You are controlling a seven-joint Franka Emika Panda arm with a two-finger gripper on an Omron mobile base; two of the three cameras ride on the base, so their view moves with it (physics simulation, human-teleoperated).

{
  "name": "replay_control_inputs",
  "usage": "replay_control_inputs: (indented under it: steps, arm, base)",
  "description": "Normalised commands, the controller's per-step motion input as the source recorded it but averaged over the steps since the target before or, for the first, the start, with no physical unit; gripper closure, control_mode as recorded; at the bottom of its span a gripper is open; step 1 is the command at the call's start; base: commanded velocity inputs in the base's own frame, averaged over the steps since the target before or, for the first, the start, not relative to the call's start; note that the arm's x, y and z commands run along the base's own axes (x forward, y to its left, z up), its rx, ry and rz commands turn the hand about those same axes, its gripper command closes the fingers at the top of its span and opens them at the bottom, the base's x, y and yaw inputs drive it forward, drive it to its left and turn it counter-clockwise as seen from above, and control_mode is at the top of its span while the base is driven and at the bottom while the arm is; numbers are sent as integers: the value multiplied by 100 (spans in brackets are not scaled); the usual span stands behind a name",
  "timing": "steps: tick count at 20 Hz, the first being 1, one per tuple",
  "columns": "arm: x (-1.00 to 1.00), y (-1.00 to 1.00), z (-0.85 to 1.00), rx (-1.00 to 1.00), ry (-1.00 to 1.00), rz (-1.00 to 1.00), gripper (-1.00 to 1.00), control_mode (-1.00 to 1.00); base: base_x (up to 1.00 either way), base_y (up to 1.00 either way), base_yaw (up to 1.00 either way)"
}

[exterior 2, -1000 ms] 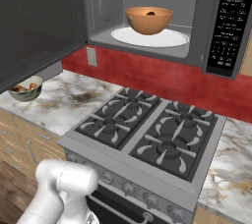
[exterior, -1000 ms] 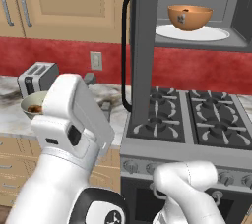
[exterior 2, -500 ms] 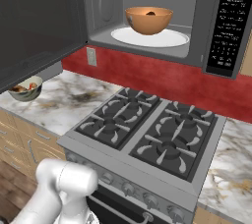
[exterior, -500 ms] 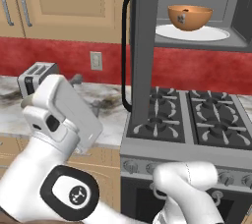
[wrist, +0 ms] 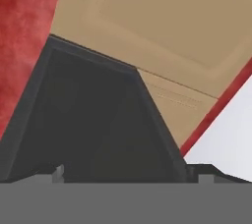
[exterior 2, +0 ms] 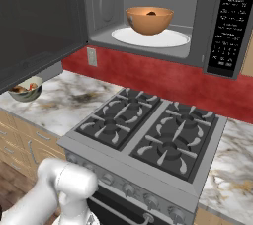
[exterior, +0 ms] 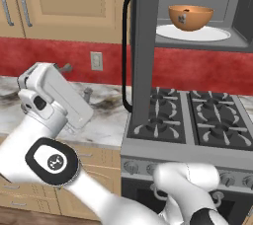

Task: Place the bowl containing the sweet potato and garlic in the microwave. Close the microwave door and press the start button to microwave the meal.

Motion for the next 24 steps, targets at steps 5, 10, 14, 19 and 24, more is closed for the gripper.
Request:
replay_control_inputs:
  steps: [5, 10, 14, 19, 24]
  arm:
    - [49, 9, 0, -1, 0, -14, -100, -100]
    - [34, -8, 0, 0, 0, -18, -100, -100]
    - [6, -51, 7, 0, 0, -17, -100, -100]
    - [0, -87, 8, 5, 0, -16, -100, -100]
    - [0, -100, 8, 11, 0, -17, -100, -100]
  base:
    - [0, 0, 0]
    - [0, 0, 0]
    - [0, 0, 0]
    - [0, 0, 0]
    - [0, 0, 0]
